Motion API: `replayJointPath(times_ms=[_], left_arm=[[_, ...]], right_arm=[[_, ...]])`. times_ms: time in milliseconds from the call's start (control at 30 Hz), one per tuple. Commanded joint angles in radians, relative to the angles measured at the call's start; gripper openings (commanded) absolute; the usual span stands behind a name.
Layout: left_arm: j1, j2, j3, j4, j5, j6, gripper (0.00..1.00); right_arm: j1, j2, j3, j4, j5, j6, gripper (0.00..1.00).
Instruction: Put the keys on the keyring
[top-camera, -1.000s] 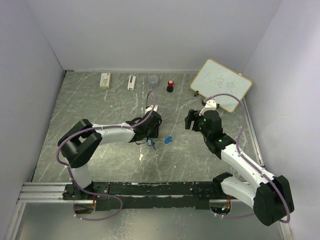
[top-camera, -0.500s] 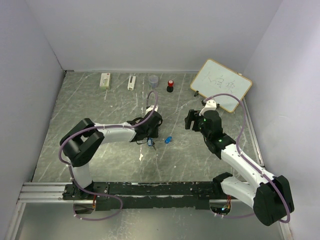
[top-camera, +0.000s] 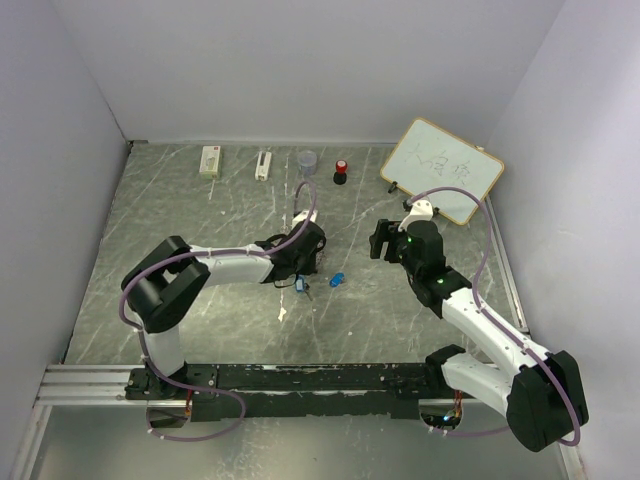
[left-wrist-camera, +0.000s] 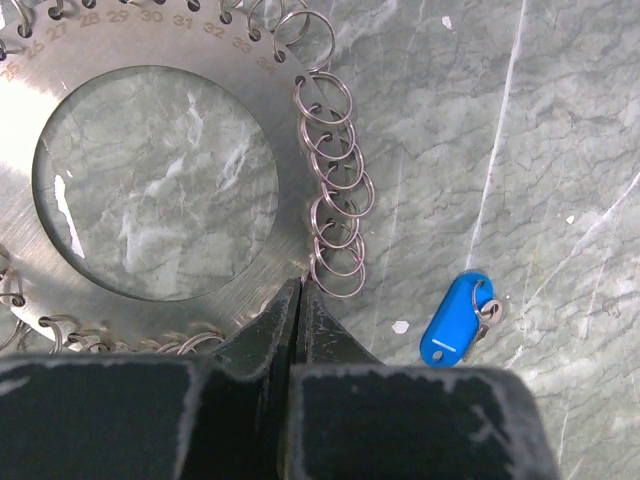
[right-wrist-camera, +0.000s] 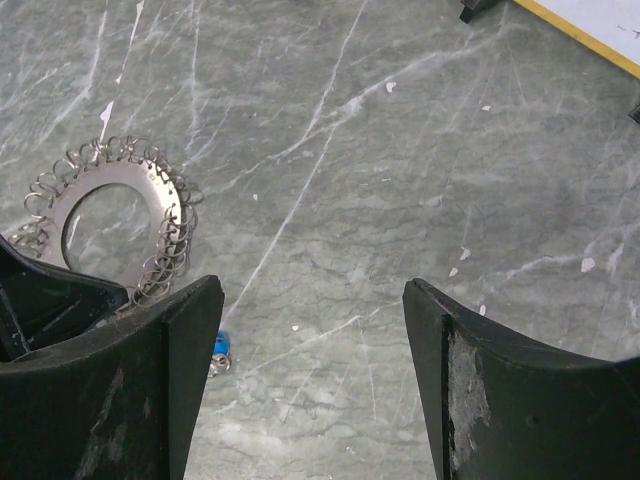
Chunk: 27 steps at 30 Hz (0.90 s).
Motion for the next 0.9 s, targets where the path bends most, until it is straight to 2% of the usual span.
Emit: replayJointPath(times_ms=[0, 300, 533, 867], left_arm=[[-0.006, -0.043, 0.008, 0.010, -0.023, 0.004, 0.07], [0.036, -0.237, -0.078, 0.080, 0.041, -0.014, 0.07], [0.108, -0.428, -0.217, 0.180, 0.101, -0.058, 0.07], [0.288, -0.534, -0.393, 0.374, 0.368, -0.205, 0.07]], right_arm=[[0.005, 0.003, 0.005, -0.004, -0.006, -0.004, 0.73], [0.006, 0.015, 0.015, -0.004, -0.027, -0.009, 0.73], [0.006, 0.026, 0.014, 0.028, -0.106, -0.015, 0.72], [0.018, 0.045, 0.029, 0.045, -0.156, -0.016, 0.72]])
